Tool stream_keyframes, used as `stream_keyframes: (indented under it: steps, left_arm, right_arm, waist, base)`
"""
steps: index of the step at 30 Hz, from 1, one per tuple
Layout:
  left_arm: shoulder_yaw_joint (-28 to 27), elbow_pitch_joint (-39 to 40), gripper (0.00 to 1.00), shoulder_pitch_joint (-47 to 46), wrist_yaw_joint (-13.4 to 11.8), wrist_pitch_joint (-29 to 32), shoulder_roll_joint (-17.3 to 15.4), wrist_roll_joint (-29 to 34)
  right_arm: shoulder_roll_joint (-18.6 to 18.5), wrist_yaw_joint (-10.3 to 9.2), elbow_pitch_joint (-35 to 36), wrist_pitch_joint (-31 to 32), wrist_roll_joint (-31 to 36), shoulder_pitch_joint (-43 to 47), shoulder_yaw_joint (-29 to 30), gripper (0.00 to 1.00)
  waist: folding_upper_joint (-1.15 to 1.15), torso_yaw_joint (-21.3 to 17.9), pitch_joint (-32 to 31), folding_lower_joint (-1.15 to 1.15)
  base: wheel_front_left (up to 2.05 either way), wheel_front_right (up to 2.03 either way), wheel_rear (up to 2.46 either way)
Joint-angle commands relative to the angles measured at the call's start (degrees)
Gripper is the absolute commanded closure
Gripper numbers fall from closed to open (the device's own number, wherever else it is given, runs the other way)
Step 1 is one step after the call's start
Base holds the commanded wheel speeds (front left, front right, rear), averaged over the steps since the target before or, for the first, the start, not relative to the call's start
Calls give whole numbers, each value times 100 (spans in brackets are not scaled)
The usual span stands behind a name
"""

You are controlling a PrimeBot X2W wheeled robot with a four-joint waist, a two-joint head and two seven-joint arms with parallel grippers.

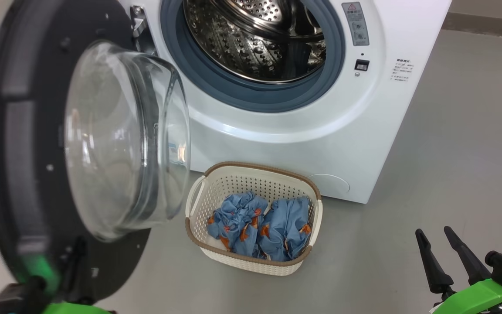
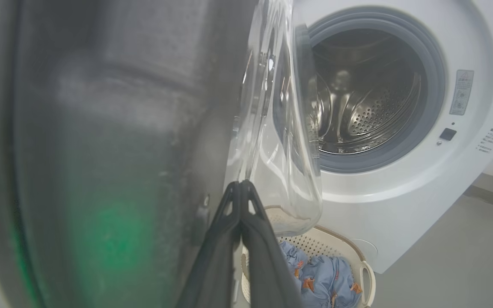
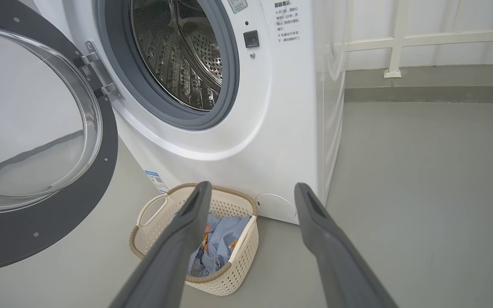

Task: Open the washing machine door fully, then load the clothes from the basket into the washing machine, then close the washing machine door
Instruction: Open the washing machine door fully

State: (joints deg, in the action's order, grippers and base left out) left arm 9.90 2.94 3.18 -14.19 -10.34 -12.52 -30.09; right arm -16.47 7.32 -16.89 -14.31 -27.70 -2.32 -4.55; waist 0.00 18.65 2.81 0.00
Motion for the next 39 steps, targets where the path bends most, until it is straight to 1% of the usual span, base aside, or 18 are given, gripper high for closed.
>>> stream_keyframes:
  steps: [1, 12, 19, 27, 35, 39]
  left_arm:
    - [-438, 19, 100, -286, -92, -60, -249, -58]
    - [-1030, -697, 100, -676, -94, -243, -567, -221]
    - [-1350, -1260, 100, -1028, 5, -380, -671, -312]
    - [-1613, -1697, 100, -1321, 70, -438, -795, -295]
    - [-1910, -2368, 100, -1691, 316, -461, -999, -251]
    - [-2089, -2647, 100, -1909, 407, -463, -1042, -131]
  right_arm:
    - [-85, 17, 156, -69, 83, -96, -116, 0]
    - [-167, 17, 154, -69, 99, -195, -127, 0]
    - [-243, 17, 157, -69, 126, -218, -112, 0]
    - [-301, 17, 165, -69, 135, -250, -100, 0]
    - [-360, 17, 161, -69, 173, -272, -115, 0]
    - [-413, 17, 159, -69, 250, -294, -140, 0]
  waist:
    - [0, 21, 31, 0]
    - [0, 26, 236, 0]
    - [0, 48, 365, 0]
    - [0, 81, 449, 0]
    - [0, 83, 510, 0]
    - [0, 63, 572, 0]
  base:
    - [0, 0, 0]
    - [0, 0, 0]
    - [0, 0, 0]
    - [0, 0, 0]
    - [0, 0, 0]
    - [0, 0, 0]
